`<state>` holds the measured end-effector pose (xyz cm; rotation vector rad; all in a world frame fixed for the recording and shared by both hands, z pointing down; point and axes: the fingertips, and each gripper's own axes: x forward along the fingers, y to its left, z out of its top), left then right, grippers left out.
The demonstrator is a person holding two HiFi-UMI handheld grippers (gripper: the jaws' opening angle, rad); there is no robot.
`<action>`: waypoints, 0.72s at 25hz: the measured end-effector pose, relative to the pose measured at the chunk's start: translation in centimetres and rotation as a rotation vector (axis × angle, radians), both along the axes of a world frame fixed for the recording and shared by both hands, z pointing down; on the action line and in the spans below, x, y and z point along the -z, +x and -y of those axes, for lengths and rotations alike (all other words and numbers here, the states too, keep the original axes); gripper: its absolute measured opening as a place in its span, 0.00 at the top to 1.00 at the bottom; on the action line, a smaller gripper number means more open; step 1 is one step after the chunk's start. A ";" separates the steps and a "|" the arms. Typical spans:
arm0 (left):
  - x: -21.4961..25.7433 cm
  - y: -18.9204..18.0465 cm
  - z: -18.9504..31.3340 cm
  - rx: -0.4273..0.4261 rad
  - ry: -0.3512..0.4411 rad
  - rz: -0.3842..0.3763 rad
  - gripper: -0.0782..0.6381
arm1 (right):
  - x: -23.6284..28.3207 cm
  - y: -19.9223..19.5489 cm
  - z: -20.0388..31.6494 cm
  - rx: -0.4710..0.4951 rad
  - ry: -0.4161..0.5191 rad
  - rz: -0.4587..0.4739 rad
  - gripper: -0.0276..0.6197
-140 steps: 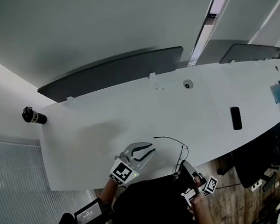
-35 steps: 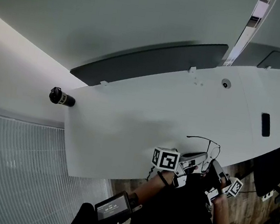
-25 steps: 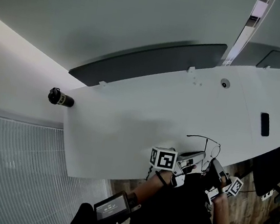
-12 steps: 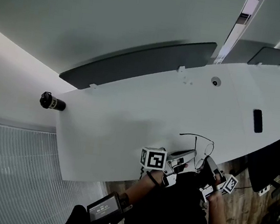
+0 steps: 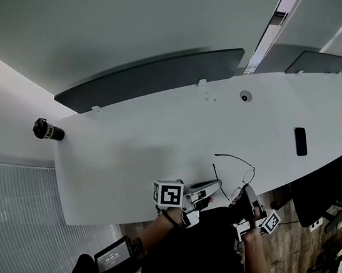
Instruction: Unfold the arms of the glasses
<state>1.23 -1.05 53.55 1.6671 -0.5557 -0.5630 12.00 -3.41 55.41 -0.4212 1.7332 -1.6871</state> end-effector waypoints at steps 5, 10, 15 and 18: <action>-0.4 0.1 -0.3 0.001 -0.001 0.016 0.87 | 0.3 1.7 1.1 -0.077 0.006 0.013 0.94; 0.6 0.8 -0.4 -0.016 -0.009 -0.022 0.87 | 0.4 2.6 1.8 -0.116 0.010 0.014 0.94; -0.1 0.8 -0.4 -0.008 -0.010 0.012 0.87 | 0.3 2.9 2.1 -0.141 0.002 0.035 0.94; -0.2 0.6 -0.2 0.017 -0.006 0.023 0.82 | 0.3 3.3 2.4 -0.144 -0.003 0.047 0.94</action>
